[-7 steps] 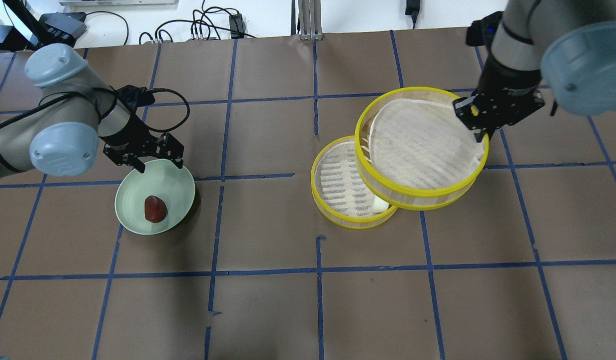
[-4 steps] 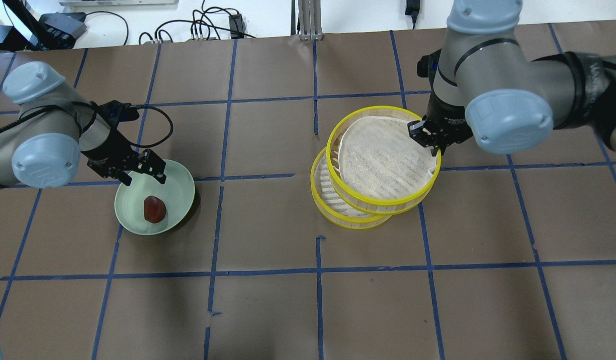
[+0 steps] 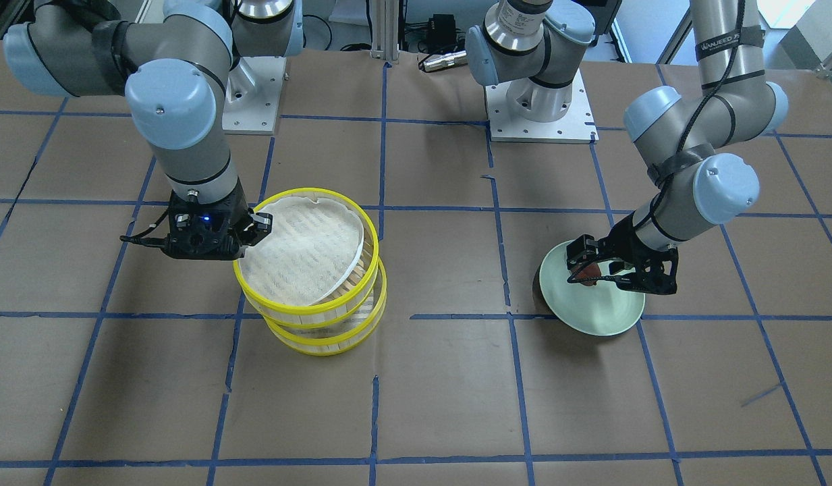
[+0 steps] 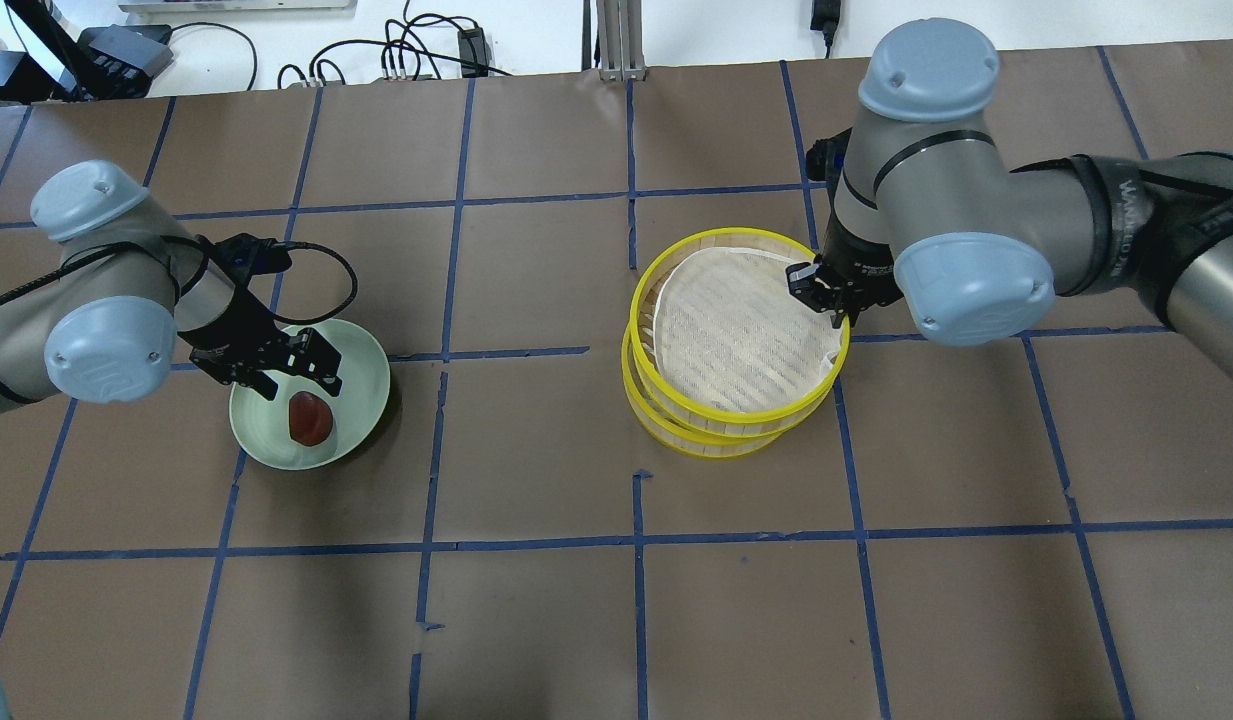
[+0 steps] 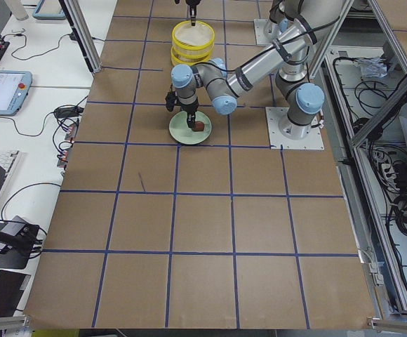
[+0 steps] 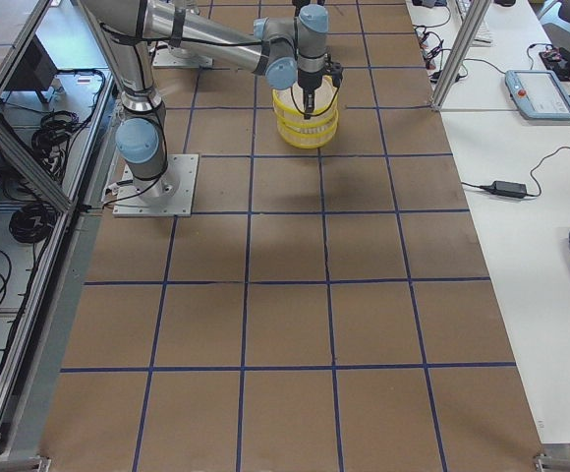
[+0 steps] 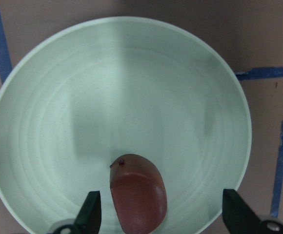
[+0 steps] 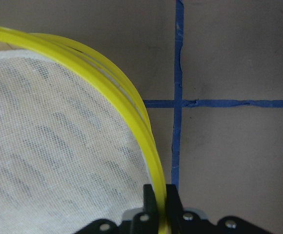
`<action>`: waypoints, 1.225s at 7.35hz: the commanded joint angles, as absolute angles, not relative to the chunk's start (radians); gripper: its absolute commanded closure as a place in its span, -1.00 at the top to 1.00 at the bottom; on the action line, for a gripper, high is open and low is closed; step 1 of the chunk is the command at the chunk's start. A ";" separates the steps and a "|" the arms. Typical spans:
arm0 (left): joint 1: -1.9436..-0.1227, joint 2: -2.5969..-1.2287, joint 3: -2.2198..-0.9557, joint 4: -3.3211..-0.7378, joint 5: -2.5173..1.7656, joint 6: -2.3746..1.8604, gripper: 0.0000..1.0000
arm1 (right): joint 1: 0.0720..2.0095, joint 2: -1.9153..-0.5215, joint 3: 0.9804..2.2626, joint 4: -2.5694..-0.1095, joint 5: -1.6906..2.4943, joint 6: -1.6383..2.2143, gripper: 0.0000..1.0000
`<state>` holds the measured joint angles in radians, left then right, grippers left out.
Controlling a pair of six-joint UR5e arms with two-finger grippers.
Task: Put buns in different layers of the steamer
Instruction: 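Restack the top tier with the right gripper while the left returns to the plate, then grasp the brown bun with the left gripper while the right holds the rim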
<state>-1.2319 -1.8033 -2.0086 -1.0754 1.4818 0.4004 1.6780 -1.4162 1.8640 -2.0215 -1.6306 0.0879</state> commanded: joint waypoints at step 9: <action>-1.232 -1.821 -1.997 -1.045 1.483 0.408 0.83 | 1.669 -1.367 1.885 -2.072 -1.646 0.061 -0.78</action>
<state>-1.2318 -1.8204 -1.9974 -1.0451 1.4828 0.4073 1.6715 -1.3658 1.8852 -2.0688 -1.6464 0.0665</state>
